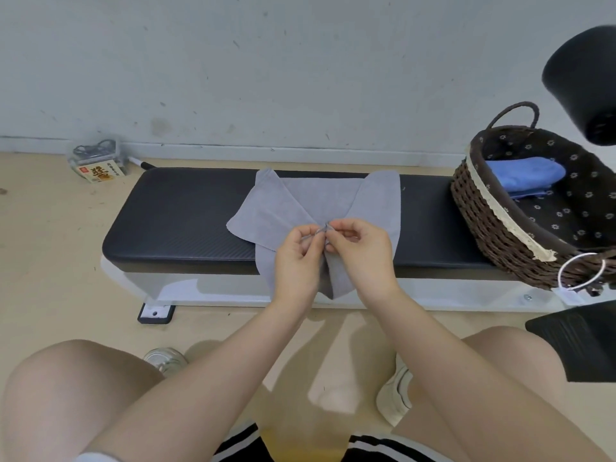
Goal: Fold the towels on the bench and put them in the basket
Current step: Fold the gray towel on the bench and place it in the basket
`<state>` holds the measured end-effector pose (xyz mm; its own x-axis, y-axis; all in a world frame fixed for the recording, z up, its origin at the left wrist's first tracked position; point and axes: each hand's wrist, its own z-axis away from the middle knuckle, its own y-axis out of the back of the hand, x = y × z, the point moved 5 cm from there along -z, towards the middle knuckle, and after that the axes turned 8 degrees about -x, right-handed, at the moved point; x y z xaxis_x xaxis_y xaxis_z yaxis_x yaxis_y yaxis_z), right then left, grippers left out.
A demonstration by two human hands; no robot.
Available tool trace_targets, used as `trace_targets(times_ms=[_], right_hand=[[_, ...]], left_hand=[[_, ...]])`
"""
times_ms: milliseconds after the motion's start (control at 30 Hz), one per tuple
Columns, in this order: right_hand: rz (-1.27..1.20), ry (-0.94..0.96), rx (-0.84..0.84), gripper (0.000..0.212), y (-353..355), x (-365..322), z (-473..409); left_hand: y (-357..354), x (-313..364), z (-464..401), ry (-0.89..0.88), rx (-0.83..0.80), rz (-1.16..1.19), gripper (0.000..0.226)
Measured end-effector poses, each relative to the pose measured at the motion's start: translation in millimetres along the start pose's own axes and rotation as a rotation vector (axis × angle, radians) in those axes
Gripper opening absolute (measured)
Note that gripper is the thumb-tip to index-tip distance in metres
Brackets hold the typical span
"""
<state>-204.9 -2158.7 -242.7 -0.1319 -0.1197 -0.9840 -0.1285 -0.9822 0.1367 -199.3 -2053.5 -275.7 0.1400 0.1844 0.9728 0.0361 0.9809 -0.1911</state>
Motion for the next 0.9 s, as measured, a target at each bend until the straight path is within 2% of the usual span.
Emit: trace_targets(times_ms=[200, 333, 500, 600, 667, 767, 900], right_hand=[[-0.011, -0.047, -0.077, 0.02, 2.5, 1.0, -4.1], [0.047, -0.03, -0.117, 0.02, -2.3, 0.0, -4.6], [0.128, 0.025, -0.074, 0.014, -0.1, -1.5, -5.9], [0.26, 0.061, -0.071, 0.011, 0.2, -2.3, -5.9], [0.343, 0.113, -0.111, 0.02, 0.7, -6.5, -7.0], [0.204, 0.105, -0.197, 0.035, 5.7, -8.1, -8.1], [-0.127, 0.133, -0.25, 0.02, 10.8, -9.2, -0.4]], left_hand=[[-1.6, -5.5, -2.5, 0.022, -0.066, 0.04, 0.017], [-5.3, -7.0, -2.5, 0.026, -0.075, 0.11, 0.018], [-9.7, 1.2, -0.1, -0.009, -0.074, 0.104, 0.021], [-14.2, 2.0, -2.2, 0.036, -0.105, 0.218, 0.012], [-15.3, 4.6, -5.6, 0.069, -0.121, 0.275, 0.003], [-12.2, 14.9, -11.7, 0.058, -0.125, 0.167, 0.005], [-19.5, 32.2, -12.1, 0.03, -0.201, 0.121, 0.012]])
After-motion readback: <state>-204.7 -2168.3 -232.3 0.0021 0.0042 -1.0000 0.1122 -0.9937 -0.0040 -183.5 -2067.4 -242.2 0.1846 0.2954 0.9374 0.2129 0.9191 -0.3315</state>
